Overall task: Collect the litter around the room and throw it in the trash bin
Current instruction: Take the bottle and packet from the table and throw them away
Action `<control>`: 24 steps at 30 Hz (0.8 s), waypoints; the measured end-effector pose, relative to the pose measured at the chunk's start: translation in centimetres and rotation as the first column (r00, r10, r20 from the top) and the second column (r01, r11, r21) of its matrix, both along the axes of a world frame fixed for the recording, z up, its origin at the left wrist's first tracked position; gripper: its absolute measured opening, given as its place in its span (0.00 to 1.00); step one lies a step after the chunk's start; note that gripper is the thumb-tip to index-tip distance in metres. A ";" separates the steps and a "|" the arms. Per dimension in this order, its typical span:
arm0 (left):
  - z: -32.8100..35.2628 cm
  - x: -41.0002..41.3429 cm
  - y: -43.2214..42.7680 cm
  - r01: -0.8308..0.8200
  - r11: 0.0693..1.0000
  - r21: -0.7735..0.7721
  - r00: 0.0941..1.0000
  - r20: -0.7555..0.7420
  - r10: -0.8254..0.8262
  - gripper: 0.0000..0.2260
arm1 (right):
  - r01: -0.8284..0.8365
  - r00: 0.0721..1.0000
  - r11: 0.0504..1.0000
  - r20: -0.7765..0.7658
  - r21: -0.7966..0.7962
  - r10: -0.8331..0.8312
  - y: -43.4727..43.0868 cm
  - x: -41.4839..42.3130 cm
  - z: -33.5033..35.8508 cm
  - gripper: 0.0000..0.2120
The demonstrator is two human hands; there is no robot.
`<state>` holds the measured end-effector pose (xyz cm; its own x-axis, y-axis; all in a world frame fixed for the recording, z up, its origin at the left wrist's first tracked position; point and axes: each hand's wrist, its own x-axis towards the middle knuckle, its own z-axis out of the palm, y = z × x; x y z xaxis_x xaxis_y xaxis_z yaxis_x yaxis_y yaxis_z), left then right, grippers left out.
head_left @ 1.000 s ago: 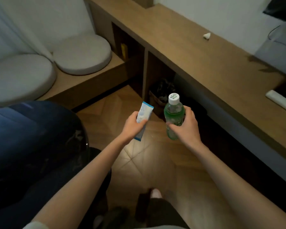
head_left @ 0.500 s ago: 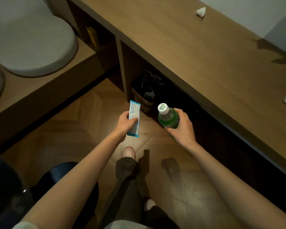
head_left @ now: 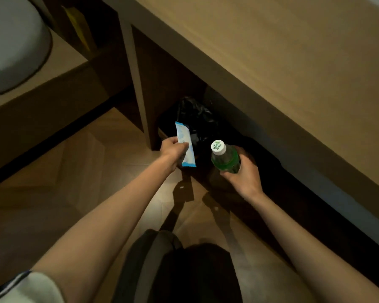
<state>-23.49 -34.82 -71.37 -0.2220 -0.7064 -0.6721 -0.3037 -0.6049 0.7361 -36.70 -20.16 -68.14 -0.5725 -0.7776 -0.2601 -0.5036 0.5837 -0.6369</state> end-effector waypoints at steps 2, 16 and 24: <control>-3.6 -1.7 -1.9 -0.012 0.996 -0.087 1.000 0.006 0.013 0.16 | -0.041 0.998 0.999 -0.058 -0.035 0.039 -1.2 -1.5 -3.2 0.30; -23.0 -8.0 -9.1 0.246 0.841 -0.481 0.969 0.106 -0.223 0.28 | 0.002 0.915 0.990 -0.398 -0.142 -0.059 -5.9 -9.8 -17.5 0.30; -22.5 -8.9 -2.4 0.744 0.447 -0.497 0.666 0.606 -0.435 0.23 | 0.291 0.954 0.957 -0.075 -0.001 -0.290 -4.5 -14.0 -22.5 0.42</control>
<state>-32.39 -37.24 -93.86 -0.6366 -0.7445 -0.2013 -0.6928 0.4374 0.5733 -50.70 -24.66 -90.68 -0.7912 -0.5723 -0.2157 -0.3561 0.7178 -0.5983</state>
